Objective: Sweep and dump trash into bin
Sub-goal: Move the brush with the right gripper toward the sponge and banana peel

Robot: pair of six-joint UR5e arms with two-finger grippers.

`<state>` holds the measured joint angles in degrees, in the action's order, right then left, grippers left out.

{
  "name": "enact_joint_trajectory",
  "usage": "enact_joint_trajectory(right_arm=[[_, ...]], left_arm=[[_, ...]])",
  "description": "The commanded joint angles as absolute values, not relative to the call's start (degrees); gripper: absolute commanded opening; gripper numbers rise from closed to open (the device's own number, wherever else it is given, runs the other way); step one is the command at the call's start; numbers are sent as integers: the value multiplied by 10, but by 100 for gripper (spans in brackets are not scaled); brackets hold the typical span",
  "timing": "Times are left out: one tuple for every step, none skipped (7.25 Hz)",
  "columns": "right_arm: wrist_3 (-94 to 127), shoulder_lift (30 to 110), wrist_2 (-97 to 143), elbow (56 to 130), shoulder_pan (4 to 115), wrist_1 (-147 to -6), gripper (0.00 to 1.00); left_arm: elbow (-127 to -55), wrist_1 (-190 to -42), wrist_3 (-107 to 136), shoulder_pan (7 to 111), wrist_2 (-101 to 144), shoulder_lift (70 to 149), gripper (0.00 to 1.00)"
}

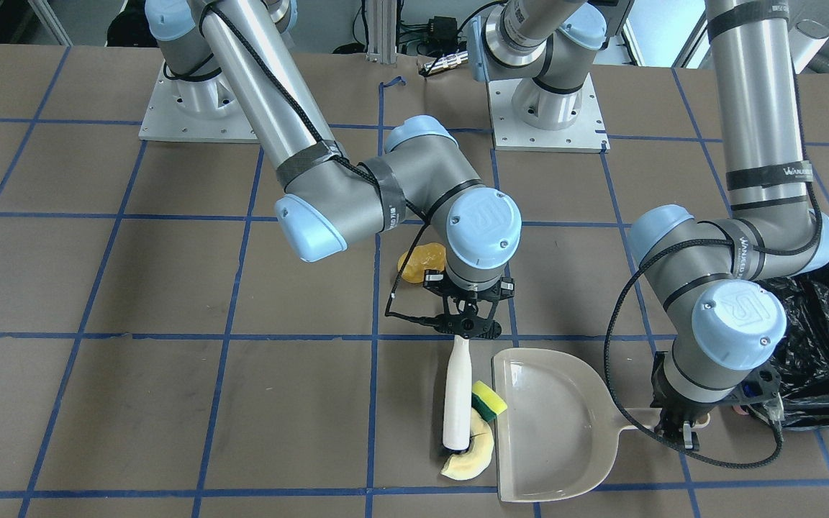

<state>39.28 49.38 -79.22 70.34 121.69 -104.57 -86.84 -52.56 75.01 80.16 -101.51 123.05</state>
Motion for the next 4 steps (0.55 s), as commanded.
enact_joint_trajectory(right_arm=[[406, 466, -782, 654, 1241, -1047, 0], [412, 456, -759, 633, 1254, -1049, 0], [427, 445, -752, 616, 1266, -1058, 0], [429, 437, -747, 602, 1271, -1059, 0]], left_arm=[[-868, -526, 749, 802, -1015, 1230, 0], [-868, -526, 748, 802, -1015, 1230, 0], [-868, -526, 748, 802, -1015, 1230, 0], [-868, -526, 749, 802, -1014, 1230, 0]])
